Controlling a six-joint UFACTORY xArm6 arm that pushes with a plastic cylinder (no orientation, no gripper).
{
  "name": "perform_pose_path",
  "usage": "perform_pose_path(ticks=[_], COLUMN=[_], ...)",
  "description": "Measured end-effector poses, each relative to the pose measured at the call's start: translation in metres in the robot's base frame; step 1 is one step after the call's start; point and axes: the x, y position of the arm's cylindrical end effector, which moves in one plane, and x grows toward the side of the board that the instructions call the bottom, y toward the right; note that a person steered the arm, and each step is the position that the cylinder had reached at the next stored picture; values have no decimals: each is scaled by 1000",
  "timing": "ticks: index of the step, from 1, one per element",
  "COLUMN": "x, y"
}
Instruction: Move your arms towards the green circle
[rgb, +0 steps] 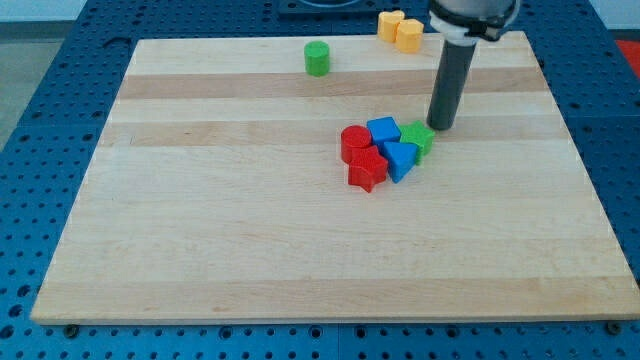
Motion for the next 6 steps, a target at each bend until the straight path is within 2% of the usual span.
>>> perform_pose_path(ticks=[1, 2, 4, 5, 6], x=[-30, -37, -46, -94, -138], y=[-7, -65, -249, -275, -260])
